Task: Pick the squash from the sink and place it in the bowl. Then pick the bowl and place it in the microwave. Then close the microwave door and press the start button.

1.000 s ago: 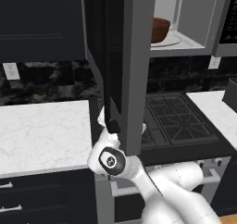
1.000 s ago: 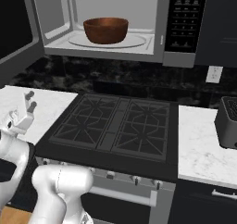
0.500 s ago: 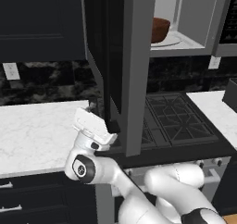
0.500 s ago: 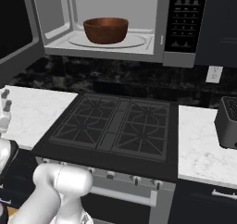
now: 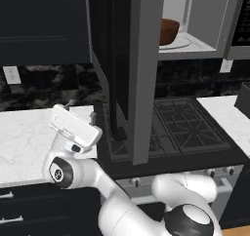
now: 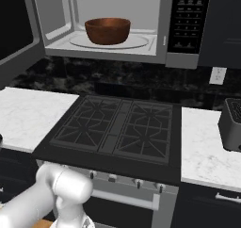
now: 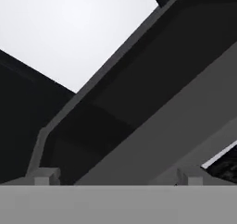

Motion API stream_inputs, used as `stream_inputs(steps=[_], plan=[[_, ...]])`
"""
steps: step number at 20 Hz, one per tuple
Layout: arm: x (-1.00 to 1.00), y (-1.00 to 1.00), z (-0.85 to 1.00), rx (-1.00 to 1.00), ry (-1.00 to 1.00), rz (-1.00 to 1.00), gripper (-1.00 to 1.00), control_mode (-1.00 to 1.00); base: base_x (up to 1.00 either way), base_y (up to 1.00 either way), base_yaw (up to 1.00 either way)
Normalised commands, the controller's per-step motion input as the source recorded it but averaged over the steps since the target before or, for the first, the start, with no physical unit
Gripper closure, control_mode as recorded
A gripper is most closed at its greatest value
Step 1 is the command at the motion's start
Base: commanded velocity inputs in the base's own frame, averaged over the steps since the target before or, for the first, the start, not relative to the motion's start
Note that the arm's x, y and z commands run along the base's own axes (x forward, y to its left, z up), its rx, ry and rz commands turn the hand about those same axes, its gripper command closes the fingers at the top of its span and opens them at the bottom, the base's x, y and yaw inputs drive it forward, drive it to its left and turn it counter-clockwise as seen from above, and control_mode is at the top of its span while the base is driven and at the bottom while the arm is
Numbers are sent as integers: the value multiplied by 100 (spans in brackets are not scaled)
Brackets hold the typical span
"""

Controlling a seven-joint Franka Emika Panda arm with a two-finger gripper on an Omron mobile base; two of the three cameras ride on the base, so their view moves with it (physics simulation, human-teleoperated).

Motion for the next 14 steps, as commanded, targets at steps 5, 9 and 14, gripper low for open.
stream_inputs(steps=[5, 9, 14], plan=[[-11, 3, 69, 21, -17, 16, -100, -100, 0, 0, 0], [-20, -1, 80, 29, -22, 17, -100, -100, 0, 0, 0], [-37, -22, 64, 31, -30, 20, -100, -100, 0, 0, 0]])
